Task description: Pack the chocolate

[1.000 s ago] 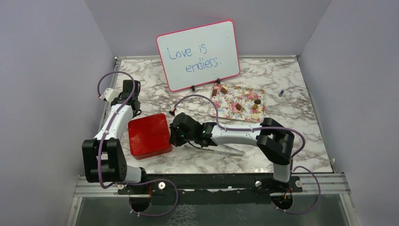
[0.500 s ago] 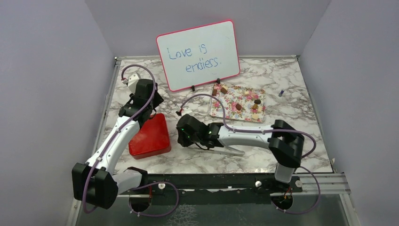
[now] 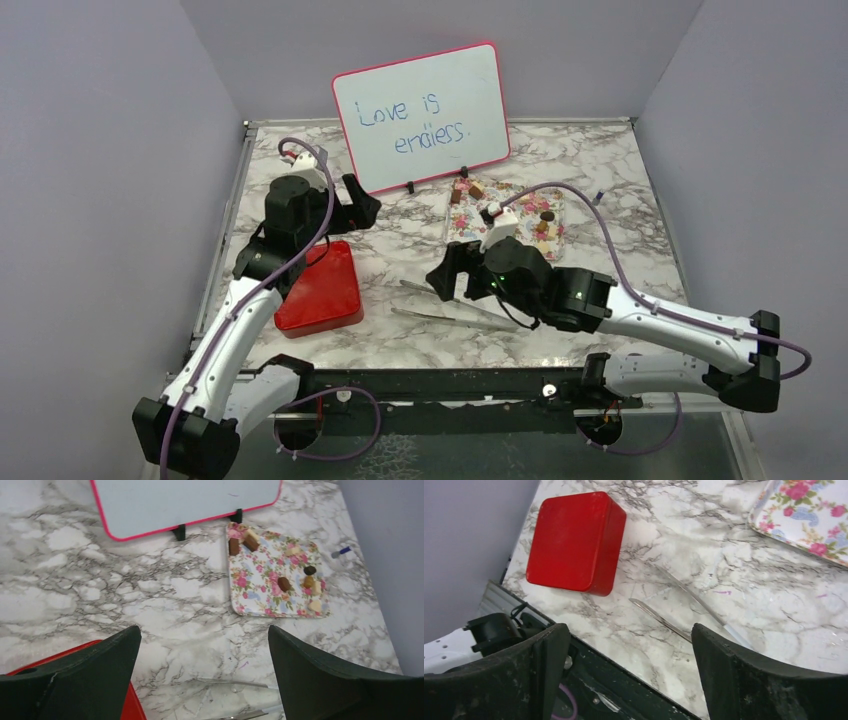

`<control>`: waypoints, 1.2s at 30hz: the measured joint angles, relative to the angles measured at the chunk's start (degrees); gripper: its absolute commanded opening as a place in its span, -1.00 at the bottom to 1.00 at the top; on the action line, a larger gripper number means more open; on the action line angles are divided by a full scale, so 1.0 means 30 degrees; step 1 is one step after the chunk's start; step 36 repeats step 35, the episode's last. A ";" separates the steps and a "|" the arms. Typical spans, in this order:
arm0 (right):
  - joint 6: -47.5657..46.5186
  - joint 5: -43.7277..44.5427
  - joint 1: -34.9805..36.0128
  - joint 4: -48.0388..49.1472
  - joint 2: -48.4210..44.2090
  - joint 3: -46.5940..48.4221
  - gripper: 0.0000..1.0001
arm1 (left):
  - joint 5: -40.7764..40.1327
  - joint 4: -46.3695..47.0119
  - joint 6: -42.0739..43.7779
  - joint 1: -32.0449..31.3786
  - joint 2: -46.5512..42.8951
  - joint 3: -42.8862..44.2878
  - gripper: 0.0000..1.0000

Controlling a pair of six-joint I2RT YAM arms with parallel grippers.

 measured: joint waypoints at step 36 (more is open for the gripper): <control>-0.1064 0.4408 0.0000 -0.2055 -0.5020 -0.1566 1.00 | 0.8918 0.2382 0.3271 -0.1005 -0.3789 -0.2652 0.98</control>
